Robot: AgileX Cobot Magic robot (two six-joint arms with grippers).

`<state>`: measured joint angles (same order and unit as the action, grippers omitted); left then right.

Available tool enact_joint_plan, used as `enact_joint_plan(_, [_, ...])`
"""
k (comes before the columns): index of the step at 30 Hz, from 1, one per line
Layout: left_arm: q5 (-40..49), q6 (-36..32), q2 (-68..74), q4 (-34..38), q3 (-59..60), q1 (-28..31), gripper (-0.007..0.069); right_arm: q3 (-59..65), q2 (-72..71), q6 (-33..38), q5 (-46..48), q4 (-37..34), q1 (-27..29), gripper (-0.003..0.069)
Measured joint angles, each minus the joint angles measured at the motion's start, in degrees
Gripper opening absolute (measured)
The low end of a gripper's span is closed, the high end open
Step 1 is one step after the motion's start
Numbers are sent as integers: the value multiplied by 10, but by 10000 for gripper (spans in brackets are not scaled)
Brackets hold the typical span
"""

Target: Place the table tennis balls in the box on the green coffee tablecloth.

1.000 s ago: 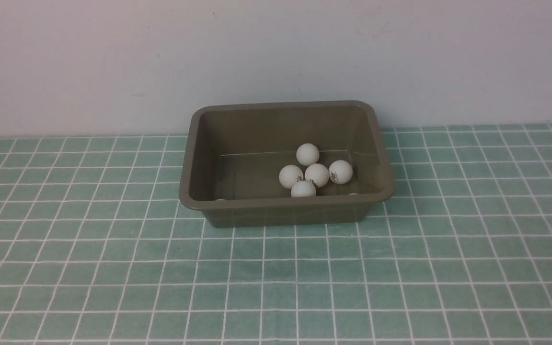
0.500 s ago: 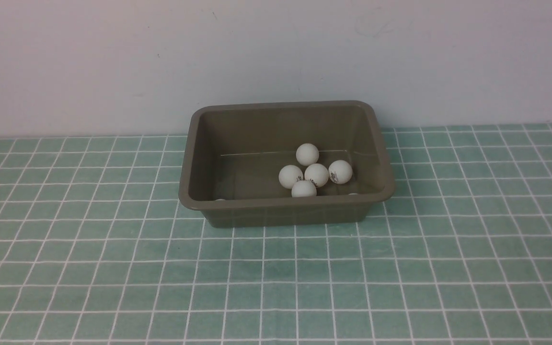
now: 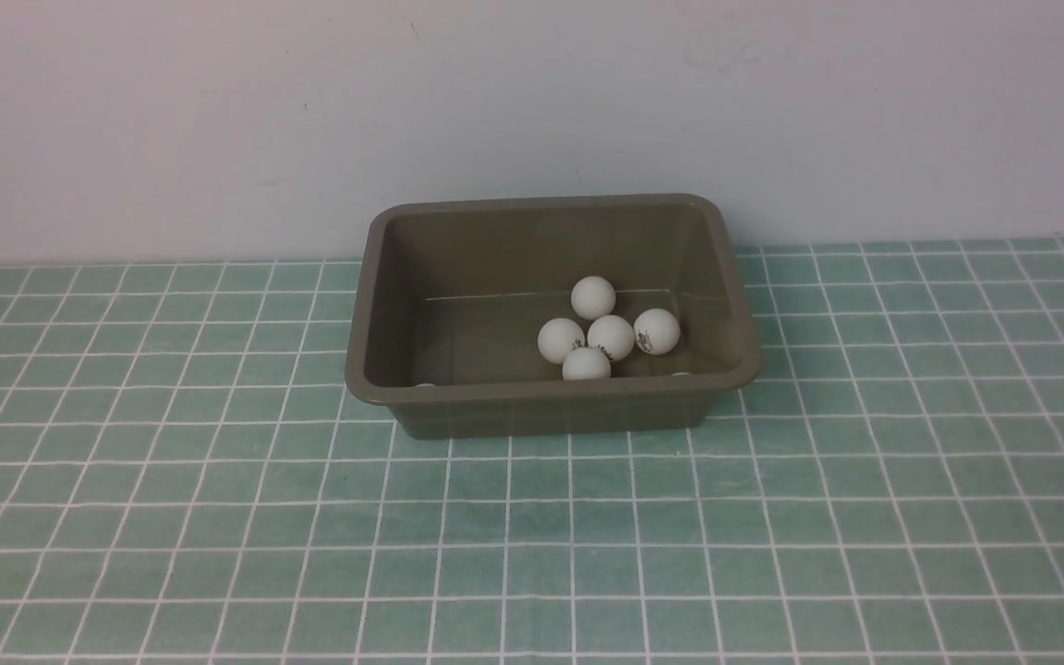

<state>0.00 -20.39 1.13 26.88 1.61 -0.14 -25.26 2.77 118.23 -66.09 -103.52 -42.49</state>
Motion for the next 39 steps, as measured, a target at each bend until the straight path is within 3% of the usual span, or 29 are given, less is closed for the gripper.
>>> enact_joint_plan(19, [0, 2, 0, 0, 0, 0, -4, 0, 0, 8, 0, 0, 0, -16])
enact_joint_plan(23, [0, 2, 0, 0, 0, 0, -4, 0, 0, -49, 30, 0, 0, -16])
enact_joint_plan(27, [0, 2, 0, 0, 0, 0, -4, 6, 0, -144, 112, 0, 22, -16])
enact_joint_plan(31, [0, 2, 0, 0, 0, 0, -4, 63, 0, -239, 289, 1, 135, -16])
enact_joint_plan(33, [0, 2, 0, 0, 0, 0, -4, 91, 0, -261, 361, 2, 177, -16])
enact_joint_plan(35, [0, 2, 0, 0, 0, 0, -4, 138, 1, -280, 497, 4, 249, -16])
enact_joint_plan(39, [0, 2, 0, 0, 0, 0, -4, 159, 1, -287, 582, 9, 291, -16])
